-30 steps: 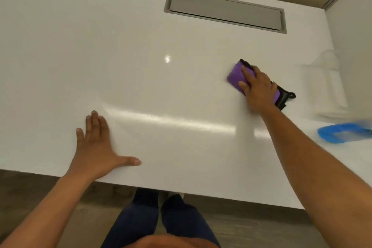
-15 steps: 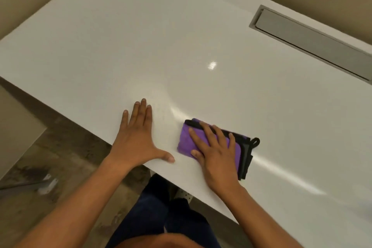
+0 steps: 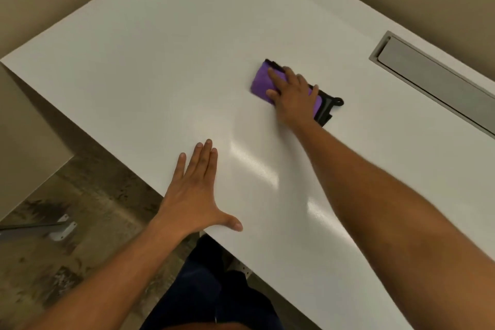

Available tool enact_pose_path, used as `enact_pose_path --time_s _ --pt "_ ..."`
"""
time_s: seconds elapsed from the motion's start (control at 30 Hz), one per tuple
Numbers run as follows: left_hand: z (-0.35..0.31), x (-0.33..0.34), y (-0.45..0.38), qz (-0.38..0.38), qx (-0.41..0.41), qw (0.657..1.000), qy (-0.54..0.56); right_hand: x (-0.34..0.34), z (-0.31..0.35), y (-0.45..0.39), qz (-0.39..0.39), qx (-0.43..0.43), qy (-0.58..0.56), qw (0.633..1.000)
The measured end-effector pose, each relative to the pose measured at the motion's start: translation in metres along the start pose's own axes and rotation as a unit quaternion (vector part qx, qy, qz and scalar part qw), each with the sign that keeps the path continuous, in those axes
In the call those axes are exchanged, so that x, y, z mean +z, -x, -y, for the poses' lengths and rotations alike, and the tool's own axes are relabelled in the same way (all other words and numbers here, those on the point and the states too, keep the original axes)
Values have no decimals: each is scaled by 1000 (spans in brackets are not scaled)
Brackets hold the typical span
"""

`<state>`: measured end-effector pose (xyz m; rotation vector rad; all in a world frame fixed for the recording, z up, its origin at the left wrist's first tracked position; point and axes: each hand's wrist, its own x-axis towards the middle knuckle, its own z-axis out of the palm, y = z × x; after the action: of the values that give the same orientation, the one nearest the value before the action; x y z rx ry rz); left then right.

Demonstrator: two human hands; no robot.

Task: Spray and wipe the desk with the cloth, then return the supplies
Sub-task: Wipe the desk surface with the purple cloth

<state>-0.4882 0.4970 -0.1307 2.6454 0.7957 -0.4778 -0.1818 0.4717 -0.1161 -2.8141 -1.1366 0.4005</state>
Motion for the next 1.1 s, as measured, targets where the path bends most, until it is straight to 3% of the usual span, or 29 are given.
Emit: enact_pose_path --time_s 0.13,0.3,0.5,0.77,0.9,1.03,1.1 --pt "-1 -2 0 5 -6 1000 5 -26 -77 -22 -19 109 -20 994" --pt "-3 -8 1 16 -12 1000 10 -32 -172 32 -52 211 -38 975" --pt "-10 -18 0 45 -26 998 -25 -3 -187 154 -87 272 -45 957" --pt "-25 -29 -3 75 -51 992 -93 29 -102 265 -27 227 -93 969" --pt "-32 -36 0 85 -62 989 -105 17 -94 284 32 178 -95 979" --pt "-43 -41 7 68 -46 992 -100 0 -102 291 -18 153 -6 988" --pt "-51 -42 11 41 -17 995 -92 2 -100 290 -3 121 5 993"
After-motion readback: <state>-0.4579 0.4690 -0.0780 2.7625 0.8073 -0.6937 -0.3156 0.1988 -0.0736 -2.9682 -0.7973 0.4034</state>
